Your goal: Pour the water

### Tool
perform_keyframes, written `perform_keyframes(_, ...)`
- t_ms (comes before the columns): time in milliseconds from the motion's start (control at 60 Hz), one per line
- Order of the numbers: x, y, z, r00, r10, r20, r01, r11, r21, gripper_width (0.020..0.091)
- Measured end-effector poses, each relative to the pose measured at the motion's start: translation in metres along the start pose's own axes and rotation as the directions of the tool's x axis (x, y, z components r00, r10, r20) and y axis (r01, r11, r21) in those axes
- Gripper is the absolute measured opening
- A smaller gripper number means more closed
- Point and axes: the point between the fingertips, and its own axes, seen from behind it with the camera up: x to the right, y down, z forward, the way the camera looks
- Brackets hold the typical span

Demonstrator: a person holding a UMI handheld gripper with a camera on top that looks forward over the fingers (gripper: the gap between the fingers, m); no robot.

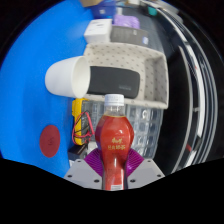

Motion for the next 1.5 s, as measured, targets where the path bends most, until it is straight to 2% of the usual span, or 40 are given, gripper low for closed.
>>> perform_keyframes(167, 0.006, -0.032, 0.018, 0.93, -0.364, -0.06, 0.365, 0.931, 0.013, 0.0248)
perform_keyframes(250, 0.011, -0.042, 0.025, 0.883, -0.462, -0.08, 0.464, 0.886, 0.01, 0.0247)
perform_keyframes(367, 0.013, -0.05, 0.028, 0.844, -0.53, -0.076, 0.531, 0.847, -0.007, 0.0249)
perform_keyframes(600, 0.014, -0.061, 0.027, 0.851, -0.517, -0.096, 0.521, 0.854, 0.018, 0.0248)
perform_keyframes(700, 0.016, -0.056, 0.023, 0.926, -0.37, -0.076, 0.373, 0.927, 0.037, 0.0247)
perform_keyframes(800, 0.01, -0.044, 0.017, 0.999, -0.043, 0.02, 0.042, 0.998, 0.039, 0.0249)
perform_keyframes(883, 0.006, -0.036, 0.01, 0.969, 0.233, 0.085, -0.237, 0.971, 0.029, 0.0248)
perform_keyframes(1000, 0.013, -0.026, 0.007, 0.822, 0.561, 0.099, -0.566, 0.824, 0.028, 0.0249)
perform_keyframes(1017, 0.013, -0.024, 0.008, 0.786, 0.61, 0.1, -0.615, 0.788, 0.023, 0.0275)
perform_keyframes(1133, 0.01, -0.006, 0.011, 0.434, 0.894, 0.106, -0.898, 0.439, -0.026, 0.0266)
perform_keyframes(1217, -0.003, 0.004, 0.019, 0.169, 0.977, 0.133, -0.98, 0.181, -0.079, 0.0267)
perform_keyframes(1283, -0.021, 0.006, 0.018, 0.04, 0.989, 0.143, -0.992, 0.056, -0.11, 0.0269)
perform_keyframes(1367, -0.037, 0.009, 0.018, -0.045, 0.987, 0.157, -0.991, -0.025, -0.13, 0.0266)
perform_keyframes(1500, -0.044, -0.004, 0.018, -0.1, 0.979, 0.176, -0.993, -0.087, -0.08, 0.0268)
